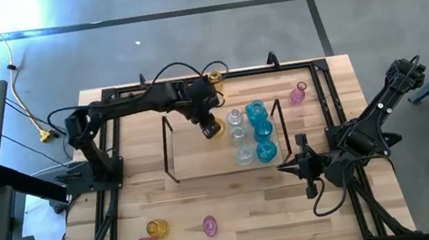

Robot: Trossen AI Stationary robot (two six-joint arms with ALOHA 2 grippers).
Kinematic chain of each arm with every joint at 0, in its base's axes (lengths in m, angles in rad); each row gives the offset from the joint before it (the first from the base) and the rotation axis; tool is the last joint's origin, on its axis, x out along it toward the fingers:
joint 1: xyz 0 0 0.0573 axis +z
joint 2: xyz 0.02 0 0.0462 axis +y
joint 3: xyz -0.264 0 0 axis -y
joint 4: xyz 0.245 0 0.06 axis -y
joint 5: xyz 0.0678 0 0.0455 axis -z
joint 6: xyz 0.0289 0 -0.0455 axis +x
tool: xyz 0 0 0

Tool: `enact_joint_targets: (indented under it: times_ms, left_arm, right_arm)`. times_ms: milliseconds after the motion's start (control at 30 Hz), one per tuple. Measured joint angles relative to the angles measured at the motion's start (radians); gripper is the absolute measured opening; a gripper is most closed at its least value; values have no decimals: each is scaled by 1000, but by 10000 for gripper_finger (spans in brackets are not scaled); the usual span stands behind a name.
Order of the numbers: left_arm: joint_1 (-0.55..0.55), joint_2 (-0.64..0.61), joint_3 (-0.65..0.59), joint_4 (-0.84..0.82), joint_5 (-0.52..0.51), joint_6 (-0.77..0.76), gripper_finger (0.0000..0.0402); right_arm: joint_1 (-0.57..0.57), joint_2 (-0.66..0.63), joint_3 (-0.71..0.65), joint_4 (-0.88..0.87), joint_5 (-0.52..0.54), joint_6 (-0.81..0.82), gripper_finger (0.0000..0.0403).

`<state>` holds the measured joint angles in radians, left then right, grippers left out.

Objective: Sort vases onto shelf
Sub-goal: Put the bottom right yellow vase on the shelf

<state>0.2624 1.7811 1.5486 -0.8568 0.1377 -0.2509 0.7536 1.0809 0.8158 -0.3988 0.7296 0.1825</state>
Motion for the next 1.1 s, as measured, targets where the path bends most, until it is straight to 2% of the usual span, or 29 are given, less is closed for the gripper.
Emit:
enact_joint_targets:
  times_ms: [233,1100]
  left_arm:
    - [4,43,0,11,17,8,32]
    - [41,47,0,18,3,19,32]
  right_arm:
    - [0,0,0,-1,0,0,0]
    - [0,0,0,-3,-5,3,0]
